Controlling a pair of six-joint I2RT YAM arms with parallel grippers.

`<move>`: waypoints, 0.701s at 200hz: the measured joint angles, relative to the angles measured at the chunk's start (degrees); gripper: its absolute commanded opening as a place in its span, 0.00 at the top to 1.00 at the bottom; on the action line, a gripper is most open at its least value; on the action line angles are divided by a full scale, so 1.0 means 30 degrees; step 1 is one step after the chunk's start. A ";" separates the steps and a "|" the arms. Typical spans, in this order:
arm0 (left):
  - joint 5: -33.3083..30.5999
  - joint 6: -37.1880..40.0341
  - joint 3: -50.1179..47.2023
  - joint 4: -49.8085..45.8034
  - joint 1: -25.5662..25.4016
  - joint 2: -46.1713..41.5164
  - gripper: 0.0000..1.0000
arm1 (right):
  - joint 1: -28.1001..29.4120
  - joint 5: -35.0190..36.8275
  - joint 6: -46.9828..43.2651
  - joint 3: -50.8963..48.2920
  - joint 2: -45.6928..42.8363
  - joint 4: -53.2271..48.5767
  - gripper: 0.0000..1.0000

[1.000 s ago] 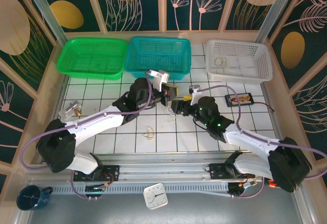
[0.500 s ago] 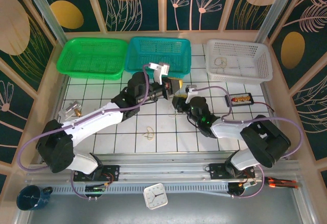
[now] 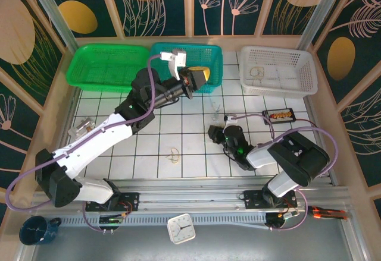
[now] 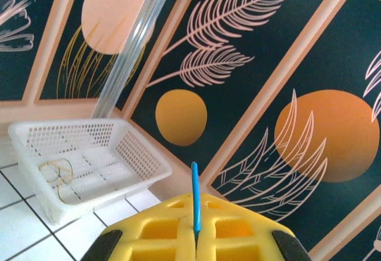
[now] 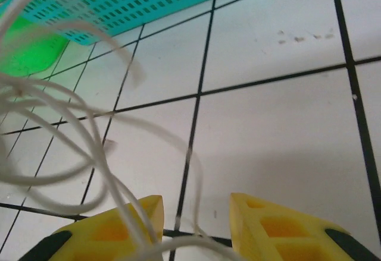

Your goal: Untangle the cables

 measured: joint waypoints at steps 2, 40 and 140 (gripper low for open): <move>0.0000 0.0015 0.0066 -0.0051 0.0015 0.0000 1.00 | 0.0000 0.0007 0.0036 -0.0044 0.0015 0.0058 0.65; 0.0000 0.0423 0.1763 -0.1005 0.0299 0.0007 1.00 | 0.0000 0.0146 0.0546 -0.0466 0.0226 0.0510 0.83; 0.0015 0.0882 0.0867 -0.1421 0.0474 0.0175 1.00 | 0.0248 -0.2368 -0.0787 -0.0481 -0.2841 -0.1064 0.35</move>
